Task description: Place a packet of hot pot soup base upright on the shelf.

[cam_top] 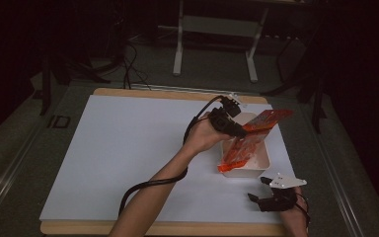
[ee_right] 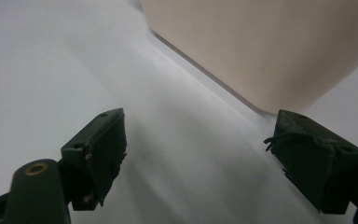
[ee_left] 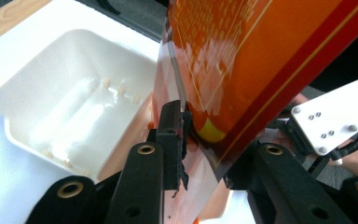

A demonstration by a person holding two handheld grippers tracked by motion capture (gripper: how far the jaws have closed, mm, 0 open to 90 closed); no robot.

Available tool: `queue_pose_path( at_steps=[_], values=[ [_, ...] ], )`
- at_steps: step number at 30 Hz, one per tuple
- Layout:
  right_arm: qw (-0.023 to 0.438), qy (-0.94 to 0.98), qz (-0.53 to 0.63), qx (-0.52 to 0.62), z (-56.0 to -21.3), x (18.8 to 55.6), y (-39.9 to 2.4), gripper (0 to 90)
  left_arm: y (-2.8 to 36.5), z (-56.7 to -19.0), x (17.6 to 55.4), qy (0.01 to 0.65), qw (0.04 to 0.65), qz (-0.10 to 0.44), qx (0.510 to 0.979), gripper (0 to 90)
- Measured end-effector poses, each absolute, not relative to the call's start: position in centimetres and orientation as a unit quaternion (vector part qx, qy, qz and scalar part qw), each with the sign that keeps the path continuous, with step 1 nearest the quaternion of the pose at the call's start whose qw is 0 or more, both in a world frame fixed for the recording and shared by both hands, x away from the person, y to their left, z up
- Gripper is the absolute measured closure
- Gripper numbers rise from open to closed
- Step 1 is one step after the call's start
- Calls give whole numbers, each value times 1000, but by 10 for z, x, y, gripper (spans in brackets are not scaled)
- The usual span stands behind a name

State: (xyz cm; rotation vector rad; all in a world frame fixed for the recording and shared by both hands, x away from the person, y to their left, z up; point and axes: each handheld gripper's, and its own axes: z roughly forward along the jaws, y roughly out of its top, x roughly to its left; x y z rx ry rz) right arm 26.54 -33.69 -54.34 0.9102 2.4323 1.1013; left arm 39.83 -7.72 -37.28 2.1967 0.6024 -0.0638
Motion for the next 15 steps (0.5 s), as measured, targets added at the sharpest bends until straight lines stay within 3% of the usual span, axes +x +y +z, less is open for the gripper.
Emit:
queue_pose_path(
  at_steps=[4,9,15],
  values=[
    [159,849,387,323,-543,265,-338,175,-74,-375,393,235,416,-26,878,742],
    [159,848,388,324,-543,265,-338,175,-77,-384,389,231,367,-7,901,730],
    [159,846,390,326,-543,266,-338,169,-71,-400,388,232,351,-14,907,795]
  ],
)
